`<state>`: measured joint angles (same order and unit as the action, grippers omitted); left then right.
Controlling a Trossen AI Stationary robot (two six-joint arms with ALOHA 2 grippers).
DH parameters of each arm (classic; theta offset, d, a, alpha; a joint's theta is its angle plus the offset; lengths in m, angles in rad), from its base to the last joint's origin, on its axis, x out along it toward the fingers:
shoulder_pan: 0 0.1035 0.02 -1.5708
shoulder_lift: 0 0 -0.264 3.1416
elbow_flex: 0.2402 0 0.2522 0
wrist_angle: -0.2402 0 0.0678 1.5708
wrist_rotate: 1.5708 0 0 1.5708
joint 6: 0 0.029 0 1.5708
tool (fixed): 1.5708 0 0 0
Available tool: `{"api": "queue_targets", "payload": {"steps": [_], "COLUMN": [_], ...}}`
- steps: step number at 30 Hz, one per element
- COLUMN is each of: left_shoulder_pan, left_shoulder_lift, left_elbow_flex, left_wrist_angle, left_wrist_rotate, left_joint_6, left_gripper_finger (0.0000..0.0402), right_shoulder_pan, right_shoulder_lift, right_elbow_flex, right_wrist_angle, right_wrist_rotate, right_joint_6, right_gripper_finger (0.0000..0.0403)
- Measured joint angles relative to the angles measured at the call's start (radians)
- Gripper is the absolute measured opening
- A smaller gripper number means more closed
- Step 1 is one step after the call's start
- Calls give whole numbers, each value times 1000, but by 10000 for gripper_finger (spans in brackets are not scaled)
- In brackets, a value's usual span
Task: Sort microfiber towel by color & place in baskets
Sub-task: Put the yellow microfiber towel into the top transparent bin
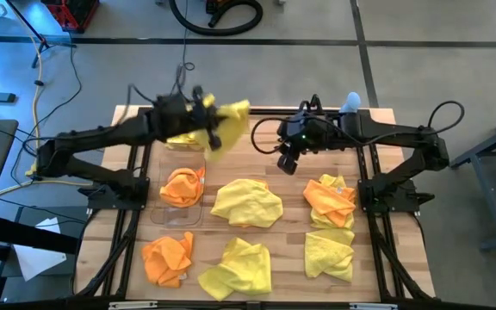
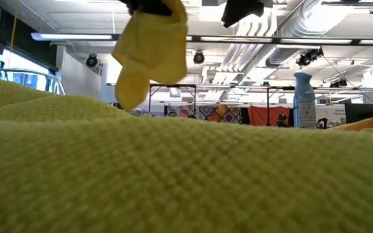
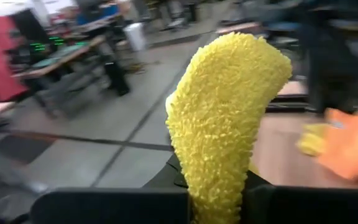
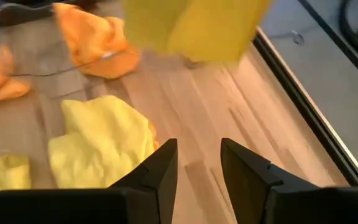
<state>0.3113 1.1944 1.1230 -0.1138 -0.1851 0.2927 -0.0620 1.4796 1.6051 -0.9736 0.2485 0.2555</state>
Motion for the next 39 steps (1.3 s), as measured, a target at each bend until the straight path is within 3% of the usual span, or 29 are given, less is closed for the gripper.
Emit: {"api": "queue_targets", "payload": {"steps": [3,7,15,19,22,29,39], "left_shoulder_pan": [85,213,454,513,541,627,637], "left_shoulder_lift": [-11,-10,14,40,54,66,263], "left_elbow_flex": [44,67,64,-14,-70,-146,-170], "left_wrist_angle": [-40,-102,-204,-174,-181,-217,-309], "left_wrist_rotate": [2,69,383,491,497,498,484], "left_joint_6": [33,42,-11,20,80,187,228], "left_gripper_finger": [1,1,0,0,0,0,0], "right_shoulder_pan": [41,118,219,257,281,312,311], "right_shoulder_lift": [-1,-8,-41,-57,-64,-70,-70], "right_elbow_flex": [-25,-166,-538,-686,-758,-829,-835], "right_wrist_angle": [2,61,343,532,657,766,774], "right_wrist_rotate": [84,196,199,186,188,193,194], "right_joint_6": [59,84,245,308,357,375,370], "right_gripper_finger": [119,119,117,106,97,89,89]}}
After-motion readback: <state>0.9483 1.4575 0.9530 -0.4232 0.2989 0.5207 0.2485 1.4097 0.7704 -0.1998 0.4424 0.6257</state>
